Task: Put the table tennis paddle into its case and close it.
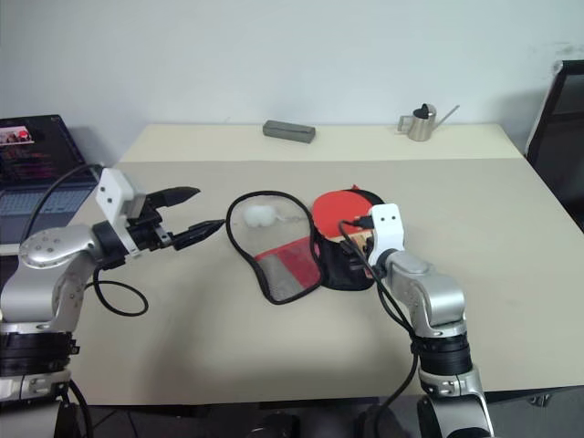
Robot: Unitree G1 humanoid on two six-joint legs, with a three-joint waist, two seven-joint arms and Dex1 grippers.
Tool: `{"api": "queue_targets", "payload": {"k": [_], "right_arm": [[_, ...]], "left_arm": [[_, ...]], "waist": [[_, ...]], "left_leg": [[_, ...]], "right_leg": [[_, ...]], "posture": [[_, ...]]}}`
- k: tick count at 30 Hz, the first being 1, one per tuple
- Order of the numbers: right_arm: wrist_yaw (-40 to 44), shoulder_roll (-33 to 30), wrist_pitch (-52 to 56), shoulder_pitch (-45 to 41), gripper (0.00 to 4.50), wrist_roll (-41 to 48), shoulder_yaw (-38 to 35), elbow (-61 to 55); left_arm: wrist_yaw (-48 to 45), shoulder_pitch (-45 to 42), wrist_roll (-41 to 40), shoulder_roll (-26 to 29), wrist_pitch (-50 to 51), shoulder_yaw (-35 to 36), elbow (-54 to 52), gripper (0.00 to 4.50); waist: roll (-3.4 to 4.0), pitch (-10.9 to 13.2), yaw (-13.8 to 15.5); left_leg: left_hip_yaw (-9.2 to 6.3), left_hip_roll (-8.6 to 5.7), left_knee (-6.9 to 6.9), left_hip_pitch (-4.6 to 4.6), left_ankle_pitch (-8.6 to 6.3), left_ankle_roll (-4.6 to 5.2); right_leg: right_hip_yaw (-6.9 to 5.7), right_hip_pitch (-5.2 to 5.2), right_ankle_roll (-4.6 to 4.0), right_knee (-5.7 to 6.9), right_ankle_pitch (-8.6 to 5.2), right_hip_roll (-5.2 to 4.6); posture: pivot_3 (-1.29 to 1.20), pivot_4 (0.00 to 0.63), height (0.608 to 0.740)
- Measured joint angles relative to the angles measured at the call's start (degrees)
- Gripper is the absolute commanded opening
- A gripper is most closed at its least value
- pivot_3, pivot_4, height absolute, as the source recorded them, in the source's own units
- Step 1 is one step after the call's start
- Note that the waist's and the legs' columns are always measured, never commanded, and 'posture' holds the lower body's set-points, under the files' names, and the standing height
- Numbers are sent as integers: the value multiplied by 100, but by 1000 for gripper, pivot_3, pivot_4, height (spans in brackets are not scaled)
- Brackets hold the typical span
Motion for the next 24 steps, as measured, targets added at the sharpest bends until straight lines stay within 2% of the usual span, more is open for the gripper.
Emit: {"api": "queue_targets", "payload": {"k": [9,12,19,20,24], "right_arm": [[184,-146,-672,94,4488,-362,323,540],[186,-137,-841,94,3872,-475,352,700],[192,-103,-1028,94,1343,-667,470,823],[198,-117,-1045,93,1134,-701,468,828],[199,-94,-1049,92,1141,-742,457,828]], "left_arm": [[2,0,0,-1,-8,-1,0,4281],[2,0,0,-1,-8,-2,0,4281],[6,0,0,-8,-7,-6,0,4281],[7,0,0,-12,-7,-7,-2,4281],[9,1,0,-13,-7,-7,-2,4281]], "waist": [[0,0,-5],[0,0,-9],[0,0,-50],[0,0,-53],[0,0,-55]], "left_leg": [[0,0,0,0,0,0],[0,0,0,1,0,0],[1,1,1,3,0,0],[1,1,0,3,0,0],[0,1,0,3,0,0]], "right_leg": [[0,0,0,0,0,0],[1,0,0,1,0,0],[2,1,0,3,0,1],[2,1,0,3,0,1],[2,1,0,3,0,1]], "posture": [[0,150,740],[0,150,740],[0,150,740],[0,150,740],[0,150,740]]}}
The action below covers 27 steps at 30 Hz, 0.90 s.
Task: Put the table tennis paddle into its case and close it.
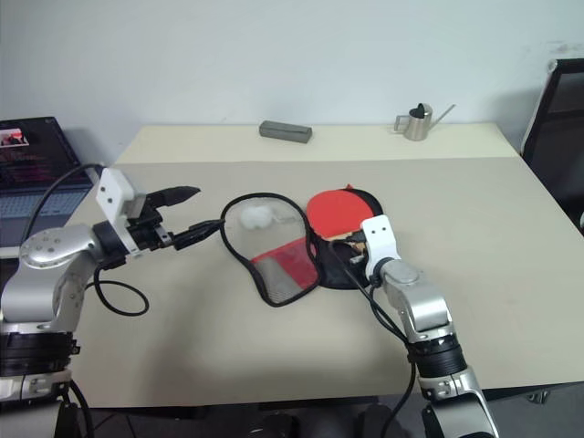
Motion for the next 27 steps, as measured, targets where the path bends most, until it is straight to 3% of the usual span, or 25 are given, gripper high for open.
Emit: {"api": "queue_targets", "payload": {"k": [12,27], "right_arm": [[-627,518,1161,-373,1141,201,-762,-695],[-1235,1079,1345,-224,1141,52,-778,-737]], "left_arm": [[2,0,2,-4,-3,-2,0,4281],[2,-12,28,-36,-13,-11,0,4281]], "waist": [[0,0,3],[0,0,-12]], "left_leg": [[0,0,-6,-4,0,0],[11,0,-11,-5,0,0]], "right_leg": [[3,-11,-1,-1,0,0],[19,-23,-1,2,0,1]], "posture": [[0,150,740],[0,150,740]]}}
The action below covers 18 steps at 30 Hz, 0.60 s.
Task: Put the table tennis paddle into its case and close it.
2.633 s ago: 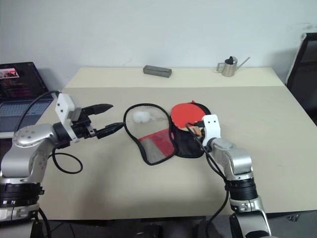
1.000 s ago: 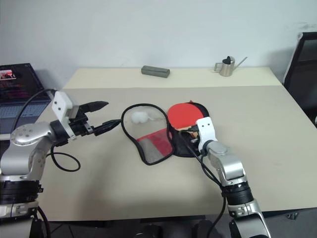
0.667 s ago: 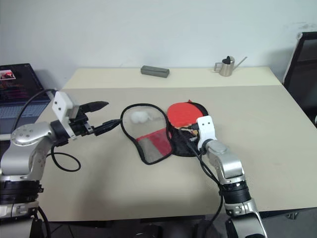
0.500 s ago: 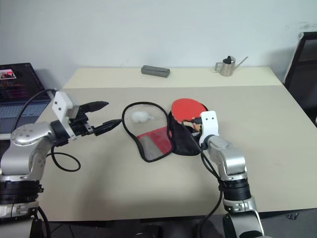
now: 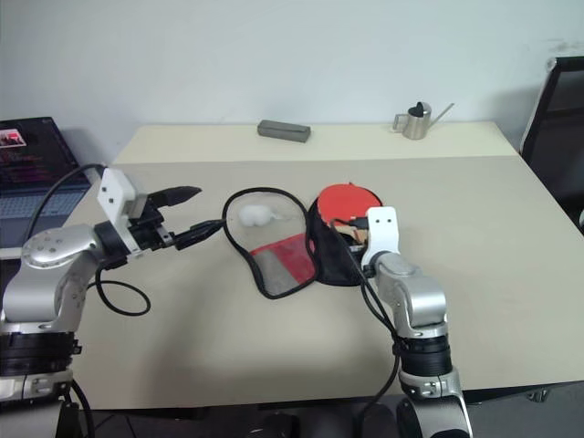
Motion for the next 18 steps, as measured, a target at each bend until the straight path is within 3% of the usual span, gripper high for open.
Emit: {"api": "queue_targets", "payload": {"k": [10,11,18], "right_arm": [[-125,243,-76,19,1141,-91,49,36],[-131,280,-88,25,1856,-92,38,36],[-121,395,-101,29,4089,-73,-19,-67]], "left_arm": [[-3,-1,28,-26,0,0,0,4281],[-3,-1,29,-30,0,0,0,4281],[-4,-1,29,-35,0,0,0,4281]], "waist": [[0,0,-7],[0,0,-10],[0,0,-14]], "left_leg": [[0,1,-1,0,0,0],[1,1,-1,0,0,0],[2,0,-1,0,0,0]], "right_leg": [[1,-1,0,0,0,1],[2,-1,0,0,0,1],[6,-4,0,1,0,2]], "posture": [[0,150,740],[0,150,740],[0,150,740]]}}
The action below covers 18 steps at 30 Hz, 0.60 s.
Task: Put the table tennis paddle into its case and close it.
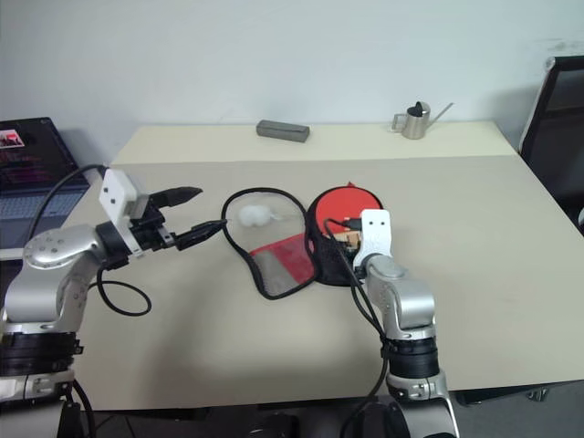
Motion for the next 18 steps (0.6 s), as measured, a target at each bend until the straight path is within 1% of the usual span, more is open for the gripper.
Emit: {"api": "queue_targets", "payload": {"k": [3,7,8,10,12,13,16,18], "right_arm": [[39,1,11,-1,4089,42,4,-176],[338,-103,39,-46,4089,297,-41,-504],[515,-238,38,-90,4089,417,-46,-571],[916,-699,2,-183,4089,587,-60,-747],[1323,-1161,-34,-155,3722,757,-62,-906],[1654,-1504,-71,-6,3491,897,-44,-1024],[2364,-2159,-67,410,2510,1192,34,-1078],[2761,-2611,-316,563,1828,1203,257,-1078]], "left_arm": [[-2,-1,0,-2,0,0,0,4281],[-40,8,-3,2,16,0,-3,4281],[-103,40,-14,10,40,0,-18,4281],[-240,184,-89,76,143,-1,-65,4281],[-386,356,-165,144,280,-1,-140,4281],[-462,451,-222,158,374,-1,-243,4281],[-589,602,-325,249,516,4,-316,4281],[-616,624,-351,264,537,9,-349,4281]], "waist": [[0,0,0],[0,0,0],[0,0,0],[0,0,-1],[0,0,-3],[-1,0,-1],[-1,0,2],[-1,0,5]], "left_leg": [[0,0,-1,0,0,0],[2,0,-1,0,0,0],[4,-1,0,0,0,1],[6,-3,0,0,-1,1],[4,-2,-3,0,-1,2],[3,1,-7,-1,-1,2],[3,2,-12,0,-1,2],[6,1,-11,0,-1,2]], "right_leg": [[1,-2,0,1,0,0],[4,-3,0,1,0,0],[5,-3,0,1,0,0],[7,-2,0,-2,0,-1],[5,-1,1,-4,0,-1],[2,-1,1,-6,0,0],[1,0,1,-4,-1,0],[2,1,1,-4,-1,0]], "posture": [[0,150,740],[0,150,740],[0,150,740],[0,150,740],[0,150,740],[0,150,740],[0,150,740],[0,150,740]]}}
